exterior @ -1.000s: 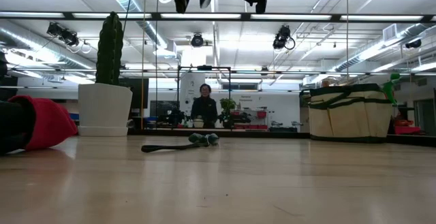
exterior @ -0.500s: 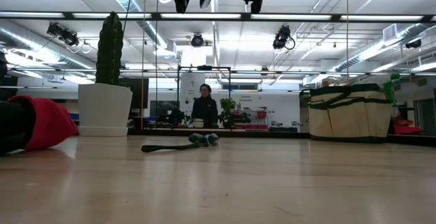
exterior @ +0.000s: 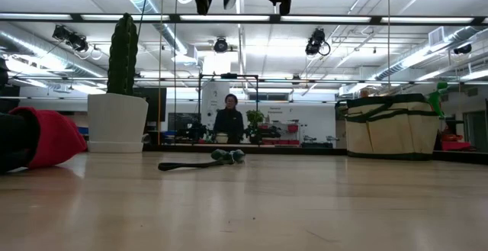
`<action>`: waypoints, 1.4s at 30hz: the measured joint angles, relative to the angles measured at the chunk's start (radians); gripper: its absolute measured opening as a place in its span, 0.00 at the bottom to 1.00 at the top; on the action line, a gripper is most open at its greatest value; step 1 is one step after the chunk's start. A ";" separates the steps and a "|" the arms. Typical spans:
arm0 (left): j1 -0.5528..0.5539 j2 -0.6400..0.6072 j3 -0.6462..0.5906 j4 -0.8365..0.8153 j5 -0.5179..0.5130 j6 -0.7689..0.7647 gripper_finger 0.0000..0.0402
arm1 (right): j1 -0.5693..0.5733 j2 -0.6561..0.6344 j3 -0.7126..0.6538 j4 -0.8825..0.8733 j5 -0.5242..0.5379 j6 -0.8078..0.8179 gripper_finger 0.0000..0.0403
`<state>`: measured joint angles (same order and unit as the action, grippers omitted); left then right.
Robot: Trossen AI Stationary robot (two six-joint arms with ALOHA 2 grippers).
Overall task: Pick & Place Garden tools in Gardening bag
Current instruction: Put the brown trowel into the white gardening bag
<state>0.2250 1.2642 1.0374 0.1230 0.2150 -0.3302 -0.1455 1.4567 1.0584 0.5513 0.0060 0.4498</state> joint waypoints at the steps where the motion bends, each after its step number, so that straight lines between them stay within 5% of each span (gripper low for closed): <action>1: 0.000 0.000 0.000 0.000 0.000 0.000 0.19 | 0.000 0.000 0.000 0.000 0.000 0.005 0.80; 29: 0.000 0.000 0.000 0.000 0.005 0.000 0.19 | 0.000 0.000 0.000 0.002 -0.019 0.010 0.50; 42: 0.000 0.000 0.000 0.000 0.041 0.001 0.20 | -0.008 0.000 0.000 0.018 -0.088 -0.040 0.53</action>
<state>0.2253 1.2640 1.0374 0.1234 0.2558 -0.3291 -0.1538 1.4567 1.0588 0.5693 -0.0817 0.4095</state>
